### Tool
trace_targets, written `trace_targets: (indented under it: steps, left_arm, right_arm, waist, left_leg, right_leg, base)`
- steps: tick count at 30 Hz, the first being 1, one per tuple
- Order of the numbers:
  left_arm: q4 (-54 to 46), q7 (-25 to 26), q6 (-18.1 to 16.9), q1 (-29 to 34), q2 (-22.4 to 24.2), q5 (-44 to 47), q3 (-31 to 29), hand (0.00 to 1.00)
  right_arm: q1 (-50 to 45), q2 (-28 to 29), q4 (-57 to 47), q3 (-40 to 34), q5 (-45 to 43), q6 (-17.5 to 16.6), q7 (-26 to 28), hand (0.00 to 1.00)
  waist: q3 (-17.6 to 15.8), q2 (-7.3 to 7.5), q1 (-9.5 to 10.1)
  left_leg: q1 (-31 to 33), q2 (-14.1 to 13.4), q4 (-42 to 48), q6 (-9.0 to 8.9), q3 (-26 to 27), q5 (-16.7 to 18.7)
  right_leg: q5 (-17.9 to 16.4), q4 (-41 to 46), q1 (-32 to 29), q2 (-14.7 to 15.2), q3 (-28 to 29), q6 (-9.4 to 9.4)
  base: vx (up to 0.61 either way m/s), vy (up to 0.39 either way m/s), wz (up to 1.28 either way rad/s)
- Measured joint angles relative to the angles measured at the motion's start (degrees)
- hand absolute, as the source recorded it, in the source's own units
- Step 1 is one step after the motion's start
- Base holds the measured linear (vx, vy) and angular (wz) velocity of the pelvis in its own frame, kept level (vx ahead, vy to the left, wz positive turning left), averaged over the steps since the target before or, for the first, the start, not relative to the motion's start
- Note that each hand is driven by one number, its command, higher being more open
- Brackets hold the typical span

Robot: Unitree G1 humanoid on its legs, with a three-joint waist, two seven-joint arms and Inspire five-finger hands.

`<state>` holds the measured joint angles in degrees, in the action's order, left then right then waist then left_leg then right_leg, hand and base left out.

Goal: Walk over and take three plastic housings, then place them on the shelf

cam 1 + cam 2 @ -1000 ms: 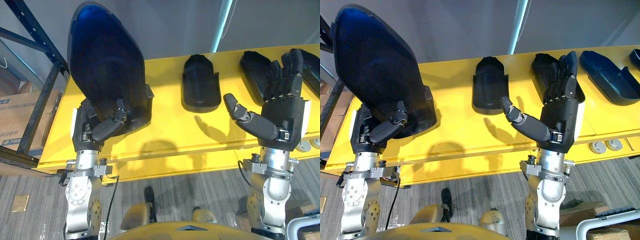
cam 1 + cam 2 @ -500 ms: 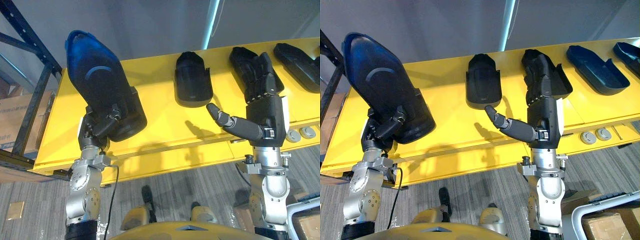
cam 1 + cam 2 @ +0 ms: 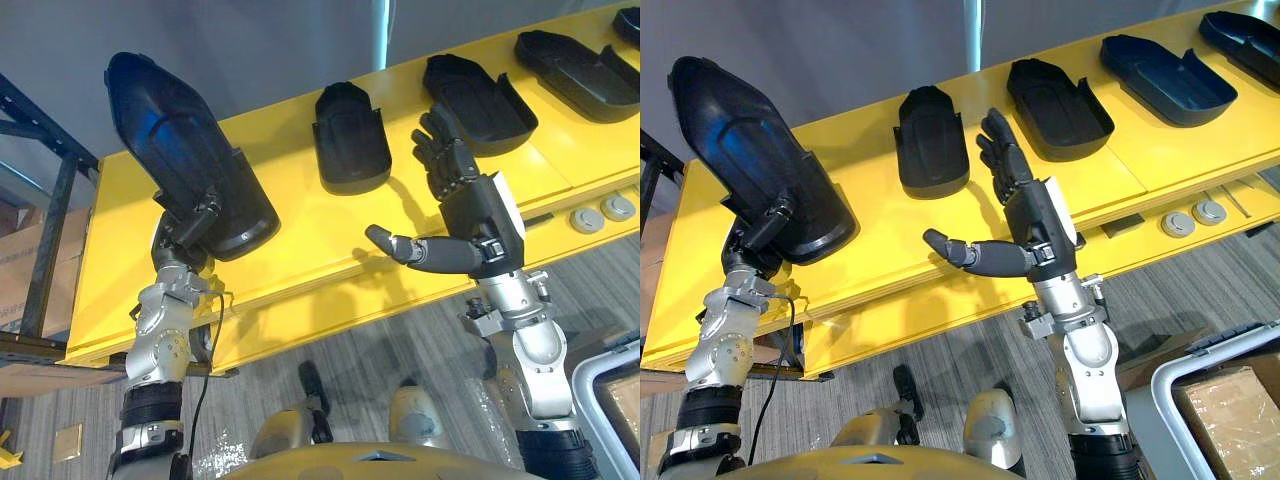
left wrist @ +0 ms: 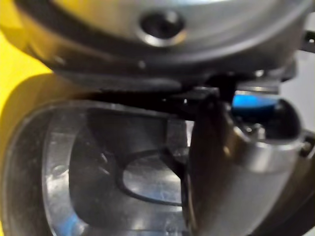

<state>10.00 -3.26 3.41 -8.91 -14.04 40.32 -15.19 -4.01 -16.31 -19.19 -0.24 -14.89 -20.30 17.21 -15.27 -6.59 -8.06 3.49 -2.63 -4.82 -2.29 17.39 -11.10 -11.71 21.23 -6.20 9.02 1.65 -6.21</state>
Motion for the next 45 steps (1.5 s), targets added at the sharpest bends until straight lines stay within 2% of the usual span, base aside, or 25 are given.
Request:
trace_targets:
  steps: [4, 7, 8, 11, 14, 15, 18, 21, 24, 26, 29, 31, 34, 36, 37, 38, 39, 40, 41, 42, 43, 44, 45]
  left_arm:
    - [1.81, 0.13, 0.74, -1.54, -0.56, -0.24, -0.51, 0.00]
    - [2.47, 1.13, -0.78, -2.33, -0.65, -0.51, -0.47, 0.00]
    - [2.17, 2.00, -3.36, -2.35, -0.67, -1.71, -0.42, 0.00]
    - [-1.88, 5.70, -7.75, -2.11, -2.91, -4.54, -0.54, 0.00]
    - [-12.05, 7.90, -12.56, -0.62, -3.37, -6.82, -1.14, 0.00]
    - [-17.18, 8.05, -15.49, 0.74, -3.35, -7.37, -1.38, 0.00]
    - [-28.10, 8.09, -22.37, 4.10, -2.03, -11.23, -1.60, 0.00]
    - [-34.28, 6.85, -27.16, 6.91, 0.97, -14.22, -1.61, 0.00]
    - [-35.08, 4.22, -27.58, 8.90, 4.00, -14.35, -1.55, 0.00]
    - [-35.05, 2.48, -26.65, 12.01, 5.54, -14.09, -1.38, 0.00]
    - [-35.10, -0.12, -24.33, 18.36, 8.18, -14.14, -0.29, 0.00]
    - [-35.19, -1.33, -22.19, 23.26, 10.36, -14.12, 1.29, 0.00]
    - [-35.17, -3.17, -19.49, 30.80, 14.10, -13.81, 2.17, 0.00]
    - [-35.15, -3.48, -19.23, 33.00, 14.72, -13.56, 2.18, 0.00]
    - [-35.16, -3.97, -19.25, 34.25, 14.71, -12.59, 1.96, 0.00]
    - [-35.17, -4.03, -19.25, 34.34, 14.71, -12.48, 1.95, 0.00]
    - [-35.13, -4.62, -19.44, 34.65, 14.40, -11.10, 1.87, 0.00]
    - [-35.09, -4.75, -19.66, 34.25, 14.29, -11.21, 2.10, 0.00]
    - [-35.03, -4.89, -19.81, 34.13, 14.27, -11.23, 2.63, 0.00]
    - [-35.02, -5.28, -19.90, 34.29, 14.27, -11.25, 3.91, 0.00]
    - [-35.02, -5.65, -19.91, 34.29, 14.25, -11.31, 4.61, 0.00]
    - [-35.03, -6.38, -20.14, 33.85, 14.21, -11.39, 6.02, 0.00]
    - [-35.05, -7.21, -20.68, 33.26, 14.19, -11.42, 6.78, 0.00]
  right_arm:
    - [0.00, -0.35, -2.71, 0.94, -0.05, 0.30, 0.04, 1.00]
    - [0.45, -0.82, -3.64, 1.01, -0.07, 0.30, 0.01, 1.00]
    - [0.41, -0.77, -3.64, 1.09, -0.05, 0.30, -0.06, 1.00]
    - [-0.42, -0.31, -3.51, 1.19, 0.03, 0.20, -0.05, 1.00]
    - [-3.39, 1.09, -3.10, 0.86, 0.12, -0.63, -0.07, 1.00]
    - [-4.76, 1.36, -2.68, 0.86, 0.19, -1.00, -0.05, 1.00]
    - [-6.86, 2.84, -1.23, 0.53, 0.70, -1.73, -0.50, 1.00]
    - [-6.92, 4.08, -0.93, -0.04, 1.26, -1.73, -1.86, 1.00]
    - [-7.00, 6.20, -0.83, -1.64, 2.82, -1.73, -3.19, 1.00]
    - [-7.08, 7.61, -0.81, -1.76, 2.86, -1.73, -3.75, 1.00]
    - [-8.07, 9.54, -0.80, -1.20, 2.85, -1.73, -3.76, 1.00]
    - [-10.20, 10.44, -0.81, -0.04, 2.66, -1.72, -3.68, 1.00]
    - [-13.96, 10.53, -0.79, 2.01, 2.63, -1.58, -3.31, 1.00]
    - [-14.74, 10.34, -0.04, 3.23, 2.82, -1.45, -3.79, 1.00]
    - [-14.31, 9.88, 0.37, 3.98, 2.78, -1.45, -4.21, 1.00]
    - [-14.23, 9.82, 0.37, 4.01, 2.78, -1.44, -4.25, 1.00]
    - [-12.39, 9.37, 0.66, 3.96, 2.01, -1.60, -4.52, 1.00]
    - [-11.86, 9.64, 1.35, 3.49, 0.51, -1.92, -4.76, 1.00]
    - [-11.27, 9.62, 1.77, 2.66, -0.31, -1.94, -5.01, 1.00]
    - [-11.73, 9.61, 1.75, 1.84, -1.79, -2.39, -5.66, 1.00]
    - [-12.61, 9.64, 1.75, 1.23, -2.42, -2.93, -6.10, 1.00]
    - [-14.35, 9.90, 1.73, 0.17, -3.50, -4.12, -6.94, 1.00]
    - [-15.04, 10.07, 1.69, -0.43, -4.16, -4.38, -7.42, 1.00]
  waist:
    - [-0.46, -0.23, -0.14]
    - [-0.54, -0.11, -0.34]
    - [-0.67, 0.10, -0.57]
    - [-1.27, 1.04, -1.08]
    - [-1.86, 1.96, -0.93]
    - [-2.05, 2.29, -0.97]
    - [-2.03, 2.38, -1.03]
    - [-1.87, 2.15, -0.44]
    - [-1.66, 2.13, 0.00]
    - [-1.57, 2.32, 0.09]
    - [-1.18, 3.01, 0.61]
    - [-0.88, 3.62, 1.62]
    - [-0.60, 4.25, 2.23]
    - [-0.66, 4.27, 3.76]
    - [-0.62, 4.14, 4.74]
    - [-0.61, 4.12, 4.82]
    - [0.00, 4.15, 5.05]
    - [0.11, 5.03, 4.90]
    - [-0.06, 5.40, 5.06]
    - [0.12, 4.97, 5.02]
    - [0.19, 4.86, 4.63]
    - [1.13, 3.32, 3.71]
    - [2.22, 1.57, 2.86]
  left_leg:
    - [-0.05, -0.01, 0.04, -0.13, 0.89, -0.04]
    - [-0.05, -0.01, 0.07, -0.48, 1.09, -0.29]
    - [-0.06, 0.00, 0.09, -0.44, 1.09, -0.32]
    - [-0.10, -0.03, 0.29, 0.51, 1.10, -1.02]
    - [-0.95, -0.20, 0.60, 0.72, 0.77, -0.75]
    - [-1.79, -0.19, 0.57, 0.86, 0.47, -0.46]
    - [-3.47, -0.22, 0.56, 0.34, -0.34, 0.83]
    - [-3.74, -0.10, 0.45, 0.43, -0.77, 0.85]
    - [-3.93, -0.07, 0.12, 0.68, -1.76, 0.65]
    - [-3.92, 0.02, 0.12, 0.77, -2.16, 0.72]
    - [-3.82, 0.00, 0.62, 0.95, -2.90, 0.96]
    - [-3.69, -0.04, 2.39, 1.03, -3.61, 2.01]
    - [-0.66, -0.85, 7.70, 0.87, -6.74, 4.04]
    - [1.13, -2.32, 11.96, 0.55, -7.20, 5.75]
    - [1.74, -3.26, 13.26, 0.30, -7.26, 5.64]
    - [1.83, -3.36, 13.31, 0.23, -7.26, 5.59]
    - [4.12, -3.13, 11.19, -3.88, -10.07, 1.23]
    - [5.69, -2.68, 14.95, -2.35, -12.09, 3.41]
    - [7.97, -2.46, 25.86, 1.33, -12.38, 10.80]
    - [7.58, -2.29, 35.50, 1.58, -12.65, 16.56]
    - [6.05, -2.43, 36.44, 1.02, -12.77, 18.03]
    - [2.68, -2.78, 31.41, 0.38, -12.47, 20.84]
    - [0.34, -2.77, 23.56, 0.04, -12.00, 21.33]
  right_leg:
    - [-0.73, 1.62, -0.90, 0.38, 0.60, -0.26]
    - [-0.89, 2.12, -1.26, 0.46, 0.47, -0.24]
    - [-1.01, 2.29, -1.29, 0.49, 0.43, -0.18]
    - [-1.19, 2.73, -1.07, 0.44, 0.36, -0.28]
    - [-1.19, 1.77, 0.49, -0.04, 0.01, -0.27]
    - [-1.18, 0.99, 1.56, -0.06, -0.15, -0.26]
    - [-1.07, -1.49, 4.69, -0.05, -1.30, -0.34]
    - [-0.22, -3.75, 6.15, -0.28, -1.96, -0.41]
    - [0.76, -6.19, 7.91, -0.37, -3.18, -0.49]
    - [1.33, -7.70, 8.86, -0.34, -3.65, -0.63]
    - [1.56, -8.78, 10.04, -0.20, -4.33, -0.68]
    - [1.54, -9.68, 11.53, -0.19, -4.95, -0.62]
    - [1.27, -10.64, 13.18, -0.67, -8.06, -0.12]
    - [1.00, -9.78, 13.14, -1.77, -8.32, 0.56]
    - [0.35, -7.47, 11.77, -2.52, -7.69, 1.60]
    - [0.30, -7.20, 11.54, -2.61, -7.62, 1.70]
    - [-0.63, -4.58, 7.58, -3.07, -7.41, 3.27]
    - [0.05, -3.60, 5.11, -1.61, -8.02, 3.92]
    - [0.72, -2.66, 3.53, -0.69, -7.64, 3.57]
    - [1.21, -2.54, 3.17, -0.26, -7.13, 3.44]
    - [1.30, -2.67, 3.01, -0.26, -7.19, 3.62]
    - [1.60, -3.02, 2.23, -0.54, -7.63, 3.48]
    - [2.29, -3.38, 0.66, -1.01, -7.71, 3.10]
  base:
    - [0.00, -0.010, -0.06]
    - [0.00, 0.000, 0.00]
    - [0.04, -0.025, 0.01]
    - [0.05, -0.034, 0.01]
    - [0.03, -0.039, 0.00]
    - [0.03, -0.030, 0.02]
    - [0.03, -0.006, 0.07]
    - [0.04, 0.006, 0.08]
    - [0.04, 0.020, 0.17]
    - [0.04, 0.012, 0.10]
    - [0.06, -0.005, 0.13]
    - [0.06, -0.024, 0.18]
    - [0.03, -0.053, 0.43]
    - [-0.04, -0.073, 0.10]
    - [-0.07, -0.089, -0.09]
    - [-0.15, -0.100, -0.01]
    - [-0.18, -0.073, 0.14]
    - [-0.28, -0.040, 0.09]
    - [-0.24, -0.012, -0.02]
    - [-0.18, -0.002, -0.07]
    - [-0.09, 0.021, 0.11]
    - [-0.09, 0.088, 0.24]
    - [-0.15, 0.143, 0.22]
